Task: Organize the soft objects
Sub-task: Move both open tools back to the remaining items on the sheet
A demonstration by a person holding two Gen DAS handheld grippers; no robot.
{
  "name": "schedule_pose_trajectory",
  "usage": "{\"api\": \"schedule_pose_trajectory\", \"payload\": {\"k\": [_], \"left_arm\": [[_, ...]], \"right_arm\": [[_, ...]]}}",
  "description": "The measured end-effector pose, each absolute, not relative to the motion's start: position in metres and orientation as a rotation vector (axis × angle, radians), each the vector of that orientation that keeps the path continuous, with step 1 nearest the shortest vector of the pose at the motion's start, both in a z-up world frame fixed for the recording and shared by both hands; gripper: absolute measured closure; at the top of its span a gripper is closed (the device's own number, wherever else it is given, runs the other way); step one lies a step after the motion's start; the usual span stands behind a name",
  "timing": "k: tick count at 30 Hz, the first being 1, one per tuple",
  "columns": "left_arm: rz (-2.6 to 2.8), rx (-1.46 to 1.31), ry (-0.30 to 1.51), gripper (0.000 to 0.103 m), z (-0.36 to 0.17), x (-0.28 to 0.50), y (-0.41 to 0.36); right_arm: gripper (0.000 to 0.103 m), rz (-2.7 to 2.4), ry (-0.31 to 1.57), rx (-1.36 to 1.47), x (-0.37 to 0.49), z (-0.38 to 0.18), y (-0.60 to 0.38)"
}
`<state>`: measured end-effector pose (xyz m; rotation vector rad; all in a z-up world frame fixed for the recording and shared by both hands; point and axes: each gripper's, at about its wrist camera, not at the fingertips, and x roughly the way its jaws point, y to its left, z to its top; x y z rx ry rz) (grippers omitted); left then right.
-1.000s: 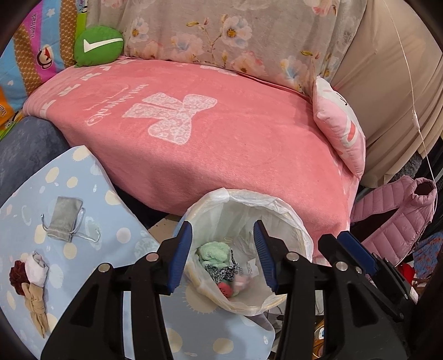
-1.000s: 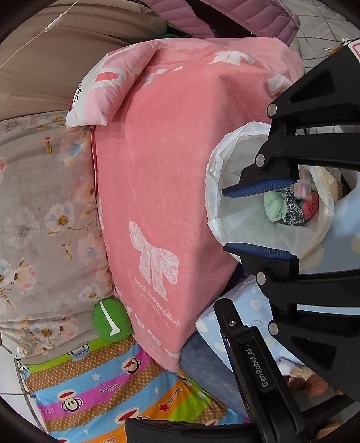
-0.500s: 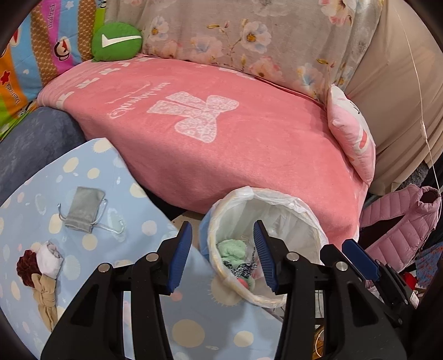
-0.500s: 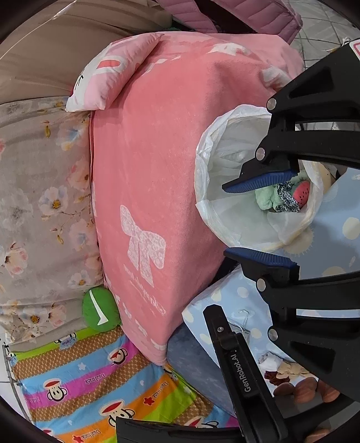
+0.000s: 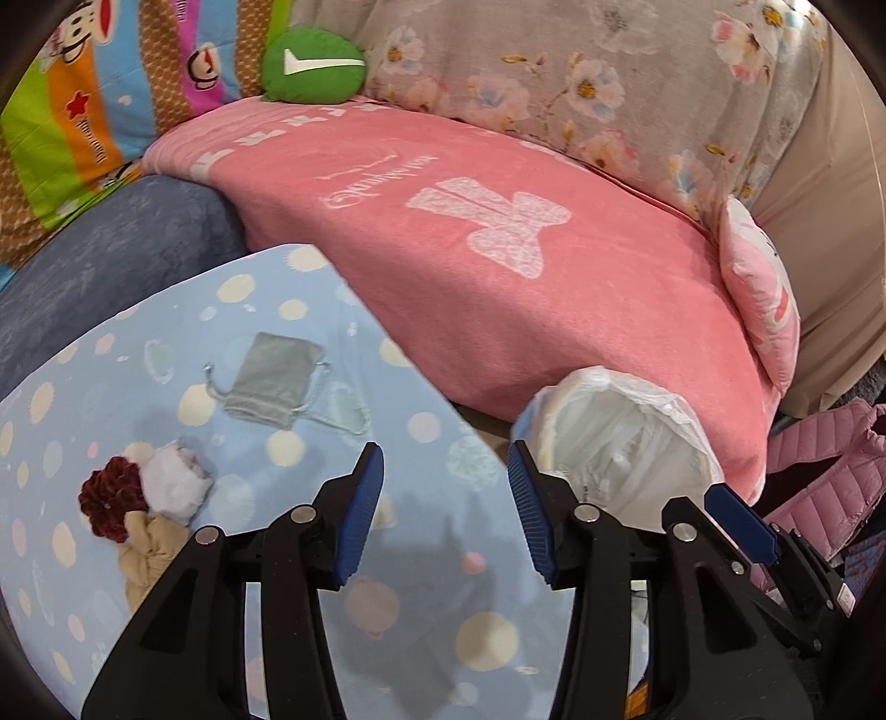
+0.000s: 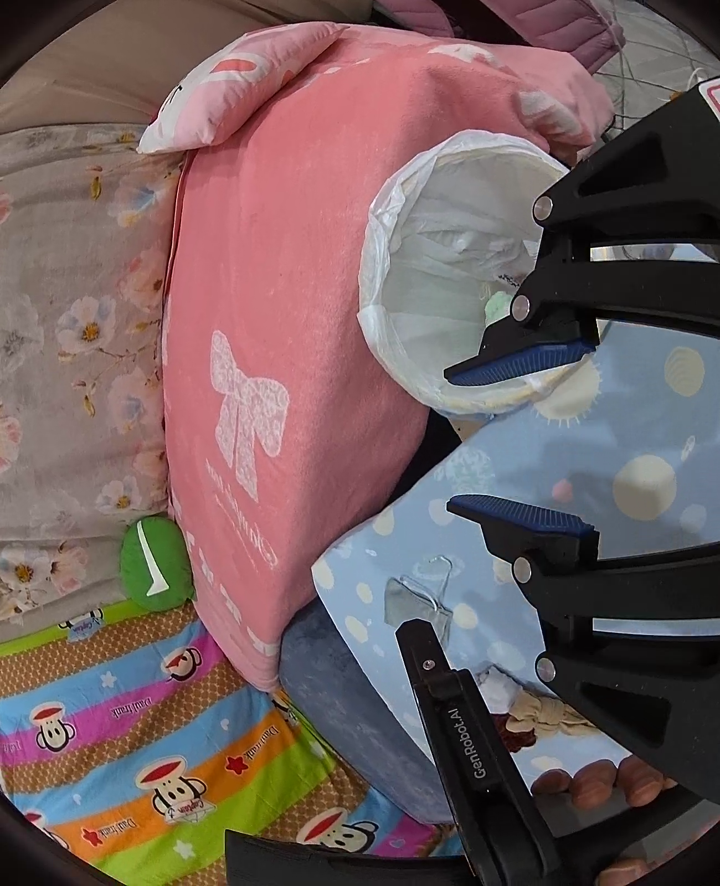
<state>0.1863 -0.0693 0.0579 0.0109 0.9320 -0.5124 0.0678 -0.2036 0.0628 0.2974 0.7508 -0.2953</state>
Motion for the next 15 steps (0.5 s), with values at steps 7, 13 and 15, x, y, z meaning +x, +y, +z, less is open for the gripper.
{"api": "schedule_pose_trajectory", "payload": {"k": [7, 13, 15], "left_arm": [[-0.424, 0.009, 0.926, 0.055, 0.049, 0.195, -0.027], [-0.359, -0.026, 0.944, 0.054, 0.039, 0.203, 0.013], [-0.336, -0.043, 0.953, 0.05, 0.035, 0.207, 0.027]], "right_arm": [[0.063, -0.238, 0.775, 0.269, 0.083, 0.058, -0.168], [0.056, -0.186, 0.8, 0.243, 0.094, 0.051, -0.135], [0.051, -0.175, 0.804, 0.236, 0.097, 0.048, -0.125]]}}
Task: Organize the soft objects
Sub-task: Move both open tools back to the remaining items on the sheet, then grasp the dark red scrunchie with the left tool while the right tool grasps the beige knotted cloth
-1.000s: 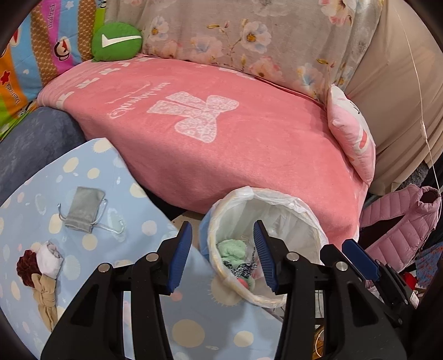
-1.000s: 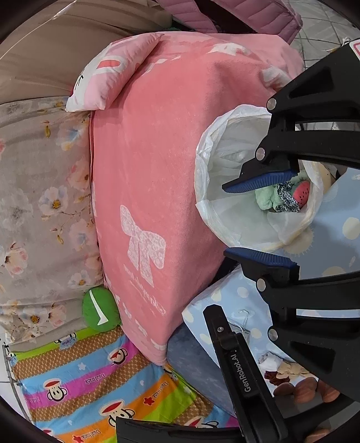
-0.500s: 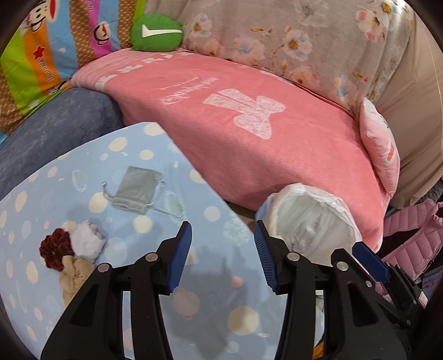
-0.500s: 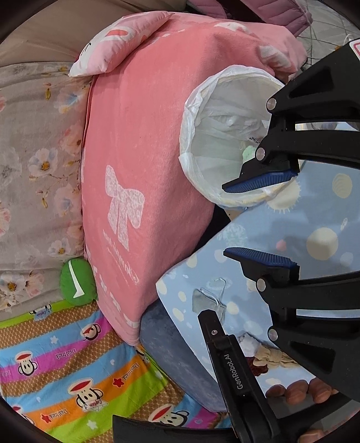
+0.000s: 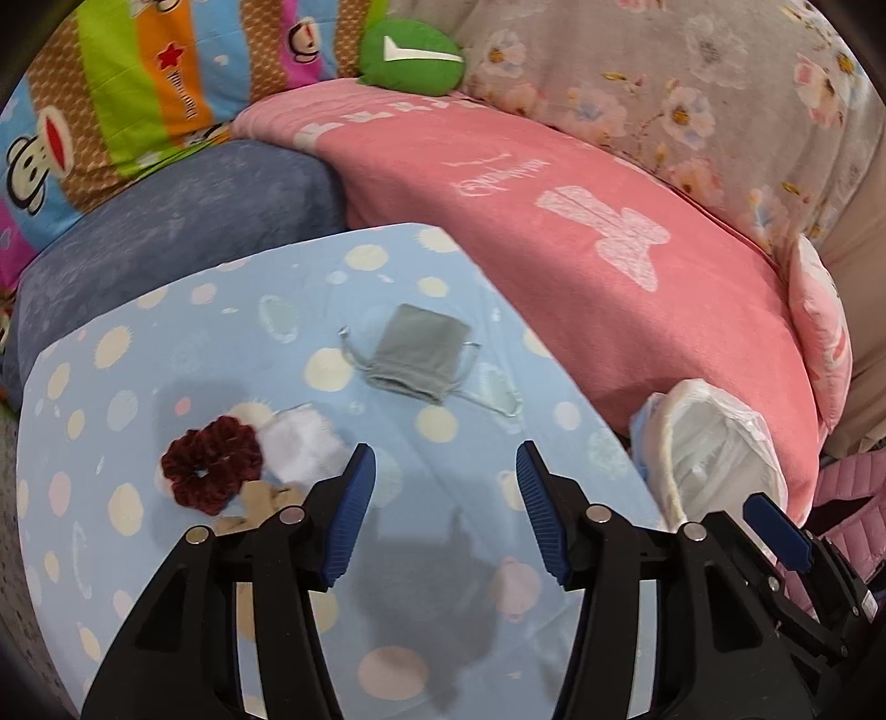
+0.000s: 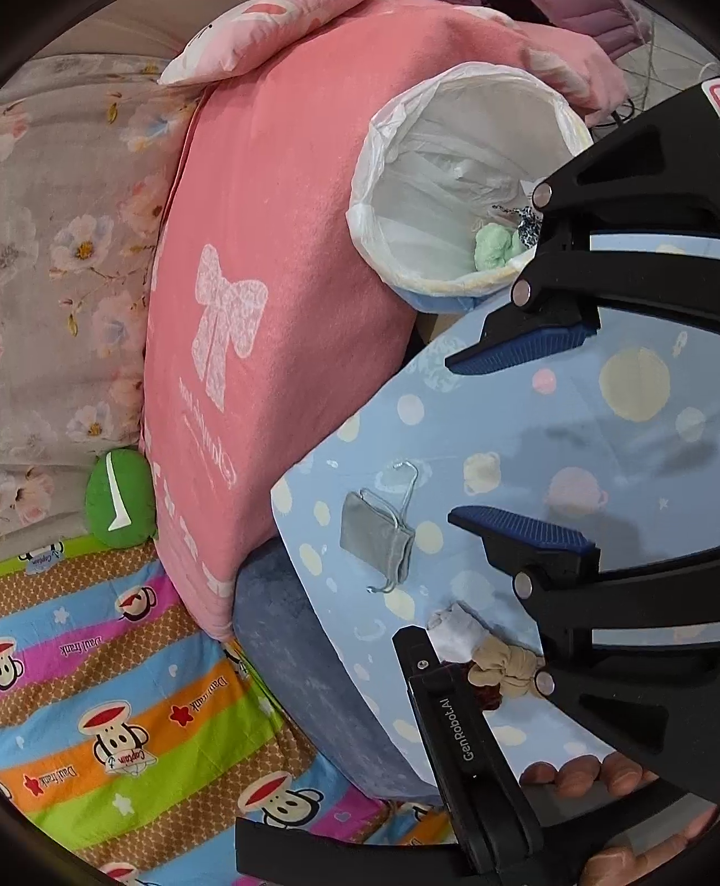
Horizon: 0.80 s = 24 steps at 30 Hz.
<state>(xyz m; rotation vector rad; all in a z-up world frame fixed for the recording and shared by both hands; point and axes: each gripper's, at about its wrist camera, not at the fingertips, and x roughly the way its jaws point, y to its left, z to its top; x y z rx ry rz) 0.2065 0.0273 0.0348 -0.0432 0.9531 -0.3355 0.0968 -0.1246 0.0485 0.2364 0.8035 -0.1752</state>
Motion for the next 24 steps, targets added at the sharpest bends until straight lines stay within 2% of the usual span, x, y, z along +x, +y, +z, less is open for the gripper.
{"api": "schedule_pose_trajectory", "payload": {"k": [3, 8, 10, 24], "left_arm": [[-0.291, -0.053, 0.955, 0.044, 0.029, 0.208, 0.051], [-0.219, -0.108, 0.982, 0.041, 0.016, 0.217, 0.094], [-0.188, -0.12, 0.989, 0.034, 0.01, 0.219, 0.112], [-0.036, -0.156, 1.075, 0.033, -0.039, 0.245, 0.196]], "right_arm": [[0.051, -0.145, 0.821, 0.226, 0.102, 0.044, -0.109], [0.051, -0.09, 0.856, 0.199, 0.111, 0.033, -0.076], [0.051, -0.064, 0.867, 0.188, 0.115, 0.028, -0.061], [0.051, 0.108, 0.988, 0.162, 0.142, -0.021, 0.028]]}}
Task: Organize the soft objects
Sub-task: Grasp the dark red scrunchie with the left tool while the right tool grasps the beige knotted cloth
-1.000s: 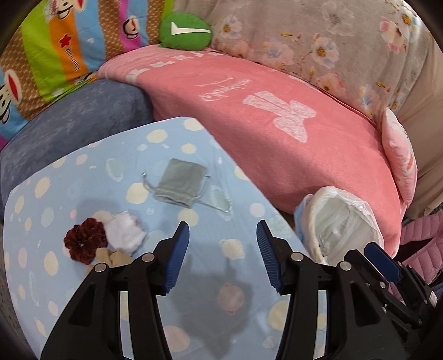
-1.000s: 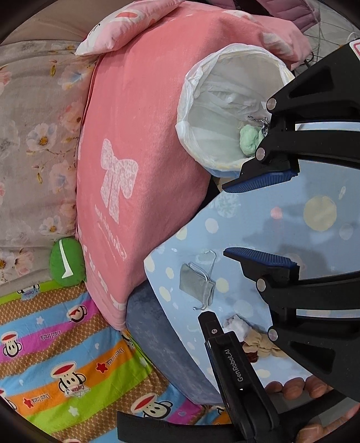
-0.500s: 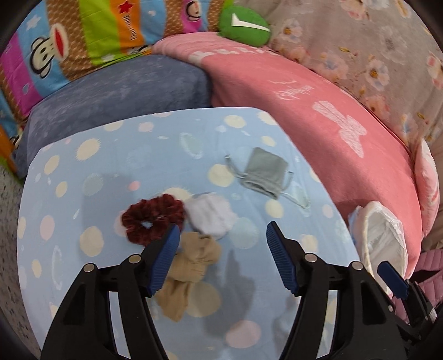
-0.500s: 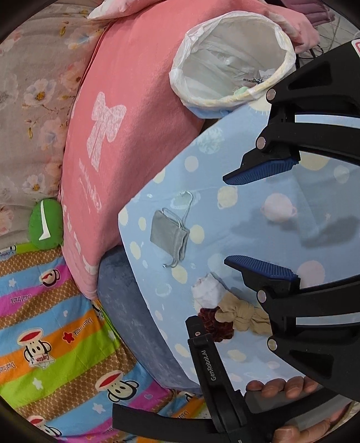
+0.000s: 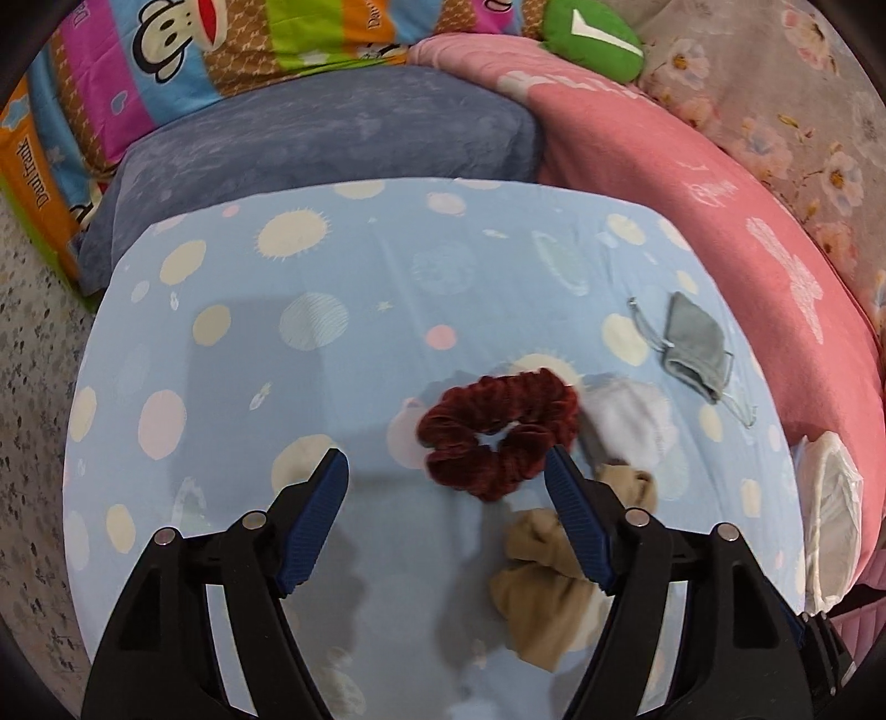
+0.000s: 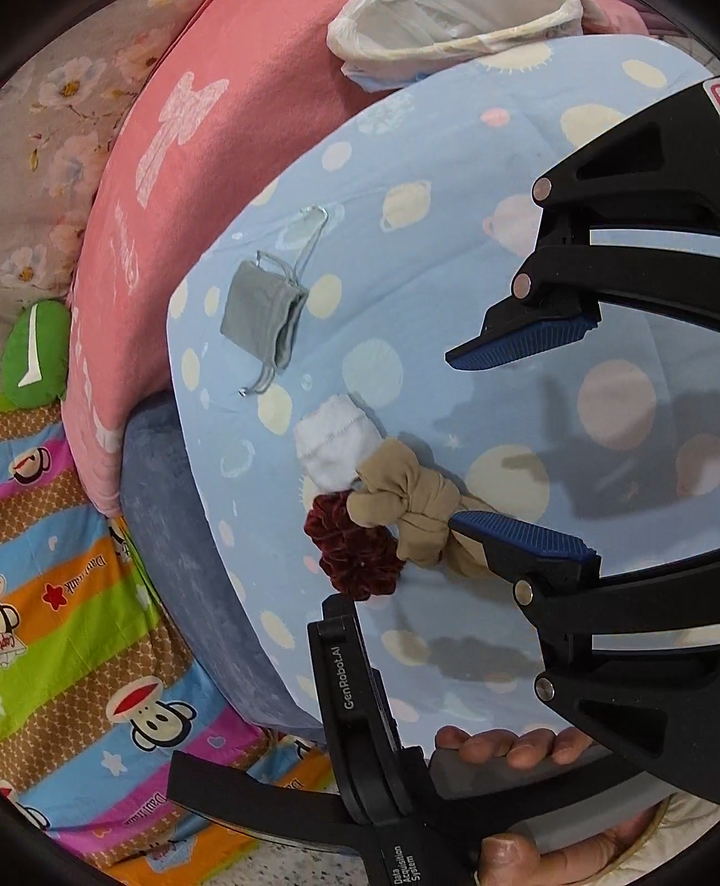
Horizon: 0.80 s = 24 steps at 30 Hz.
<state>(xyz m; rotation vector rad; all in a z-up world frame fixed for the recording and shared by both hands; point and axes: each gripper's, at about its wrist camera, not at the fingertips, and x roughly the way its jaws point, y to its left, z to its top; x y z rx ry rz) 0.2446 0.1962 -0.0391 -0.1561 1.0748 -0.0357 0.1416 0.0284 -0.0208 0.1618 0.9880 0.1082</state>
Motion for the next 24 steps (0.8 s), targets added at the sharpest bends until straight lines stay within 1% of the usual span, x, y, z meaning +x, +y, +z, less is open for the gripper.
{"api": "schedule_pose_trajectory", "payload": {"k": [10, 14, 15, 18, 19, 20, 21, 22, 24], "left_arm": [[-0.056, -0.164, 1.142, 0.035, -0.073, 0.265, 0.2], [-0.072, -0.191, 1.167, 0.044, -0.082, 0.273, 0.197], [-0.078, -0.195, 1.17, 0.049, -0.083, 0.274, 0.196], [-0.094, -0.197, 1.173, 0.057, -0.086, 0.276, 0.196], [-0.101, -0.198, 1.172, 0.061, -0.086, 0.276, 0.196], [-0.107, -0.203, 1.176, 0.068, -0.087, 0.276, 0.196], [-0.115, -0.209, 1.18, 0.073, -0.087, 0.276, 0.196], [-0.118, -0.21, 1.179, 0.075, -0.087, 0.276, 0.196], [-0.124, -0.197, 1.172, 0.081, -0.085, 0.274, 0.194]], "right_arm": [[0.051, 0.152, 1.062, 0.145, 0.163, -0.055, 0.067], [0.051, 0.159, 1.091, 0.164, 0.169, -0.067, 0.073], [0.051, 0.155, 1.099, 0.162, 0.171, -0.07, 0.074], [0.058, 0.161, 1.117, 0.168, 0.174, -0.077, 0.076], [0.065, 0.167, 1.121, 0.171, 0.174, -0.079, 0.077], [0.072, 0.175, 1.125, 0.174, 0.174, -0.08, 0.077], [0.077, 0.184, 1.129, 0.176, 0.174, -0.081, 0.078], [0.081, 0.192, 1.132, 0.177, 0.174, -0.081, 0.079], [0.089, 0.196, 1.13, 0.17, 0.173, -0.08, 0.08]]}}
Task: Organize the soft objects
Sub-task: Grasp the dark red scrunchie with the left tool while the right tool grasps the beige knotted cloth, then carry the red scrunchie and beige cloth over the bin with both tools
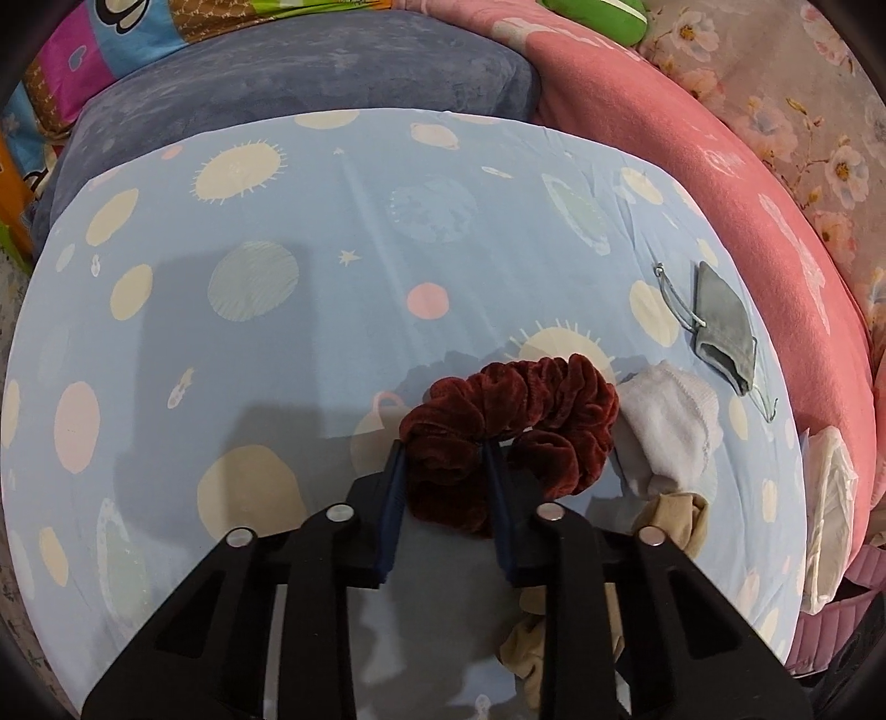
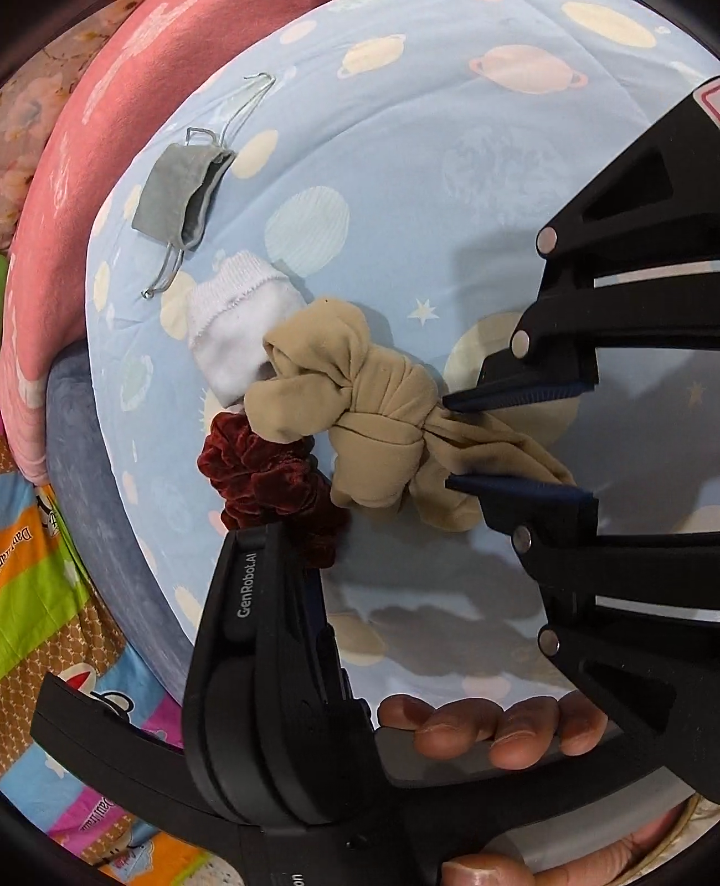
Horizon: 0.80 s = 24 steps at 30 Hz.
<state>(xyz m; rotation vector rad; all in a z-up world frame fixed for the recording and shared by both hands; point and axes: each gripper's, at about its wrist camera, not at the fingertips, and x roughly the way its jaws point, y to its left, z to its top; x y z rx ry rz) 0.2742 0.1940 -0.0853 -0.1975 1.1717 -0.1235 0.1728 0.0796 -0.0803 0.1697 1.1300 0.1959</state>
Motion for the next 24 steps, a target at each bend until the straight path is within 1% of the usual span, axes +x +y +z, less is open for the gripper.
{"api": "schedule_pose_trajectory", "payload": {"k": [1, 4, 14, 24], "left_arm": [[-0.125, -0.192, 1.17, 0.082, -0.085, 0.274, 0.193], [-0.126, -0.19, 1.16, 0.084, -0.08, 0.27, 0.191], [-0.16, -0.169, 1.104, 0.084, -0.047, 0.253, 0.168], [-0.254, -0.123, 1.023, 0.085, 0.003, 0.23, 0.108]], "right_arm": [[0.091, 0.199, 1.128, 0.168, 0.172, -0.079, 0.08], [0.093, 0.21, 1.114, 0.174, 0.169, -0.073, 0.078], [0.093, 0.169, 1.02, 0.185, 0.154, -0.034, 0.046], [0.094, 0.087, 0.907, 0.23, 0.129, 0.009, -0.009]]}}
